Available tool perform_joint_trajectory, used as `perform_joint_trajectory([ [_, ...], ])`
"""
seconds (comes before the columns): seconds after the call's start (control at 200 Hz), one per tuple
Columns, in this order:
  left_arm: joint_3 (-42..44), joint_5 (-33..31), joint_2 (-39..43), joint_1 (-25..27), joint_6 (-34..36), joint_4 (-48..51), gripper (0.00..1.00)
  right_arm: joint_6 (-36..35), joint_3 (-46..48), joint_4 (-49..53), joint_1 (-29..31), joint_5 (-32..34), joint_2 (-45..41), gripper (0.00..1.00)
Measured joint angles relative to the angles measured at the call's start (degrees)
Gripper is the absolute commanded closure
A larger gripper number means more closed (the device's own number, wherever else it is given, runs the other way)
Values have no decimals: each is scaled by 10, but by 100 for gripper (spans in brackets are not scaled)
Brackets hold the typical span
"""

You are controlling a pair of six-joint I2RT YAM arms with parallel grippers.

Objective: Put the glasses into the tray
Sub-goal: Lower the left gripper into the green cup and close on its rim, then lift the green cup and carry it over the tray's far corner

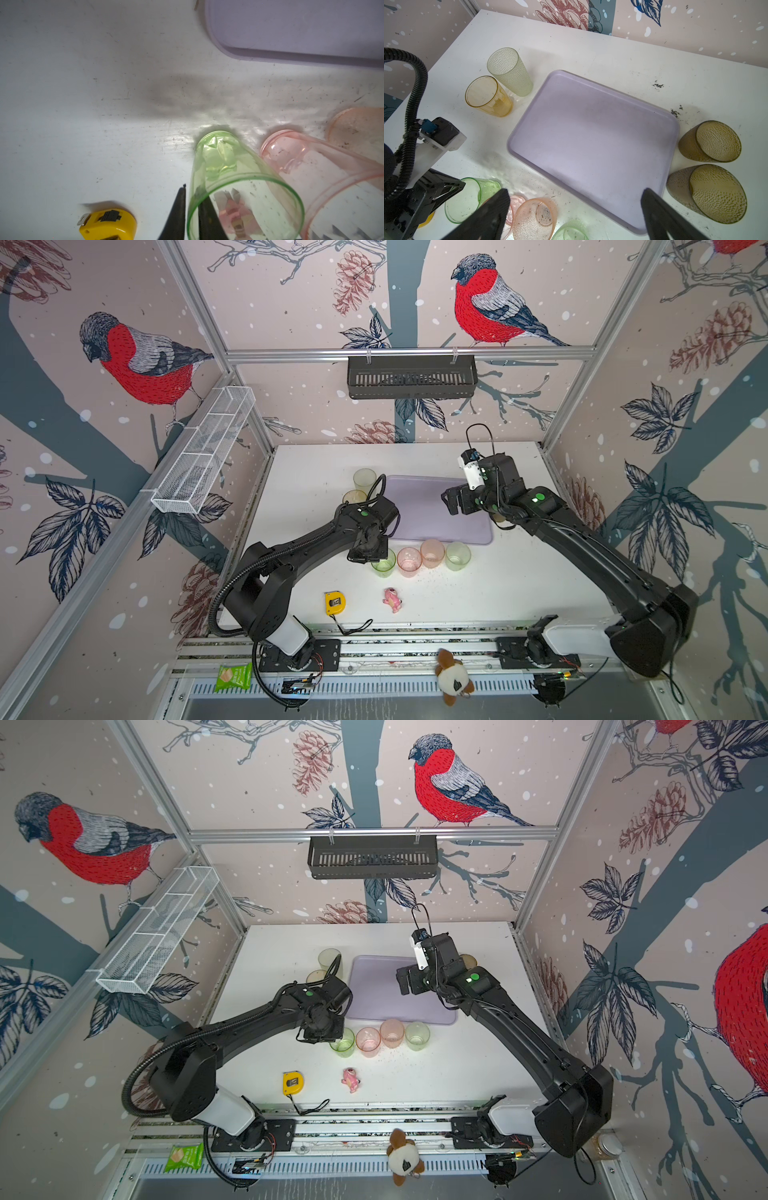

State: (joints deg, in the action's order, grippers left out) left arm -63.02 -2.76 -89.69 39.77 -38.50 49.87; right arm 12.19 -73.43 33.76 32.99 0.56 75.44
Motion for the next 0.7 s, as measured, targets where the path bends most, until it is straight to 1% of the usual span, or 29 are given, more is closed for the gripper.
perform_joint_trajectory([
  [0.2,0,-5,0,0,0,2,88,0,0,0,0,2,-1,0],
  [0.435,0,-9,0,0,0,4,94,0,0,0,0,2,-2,0],
  [0.7,-2,-15,3,0,0,10,96,0,0,0,0,2,-3,0],
])
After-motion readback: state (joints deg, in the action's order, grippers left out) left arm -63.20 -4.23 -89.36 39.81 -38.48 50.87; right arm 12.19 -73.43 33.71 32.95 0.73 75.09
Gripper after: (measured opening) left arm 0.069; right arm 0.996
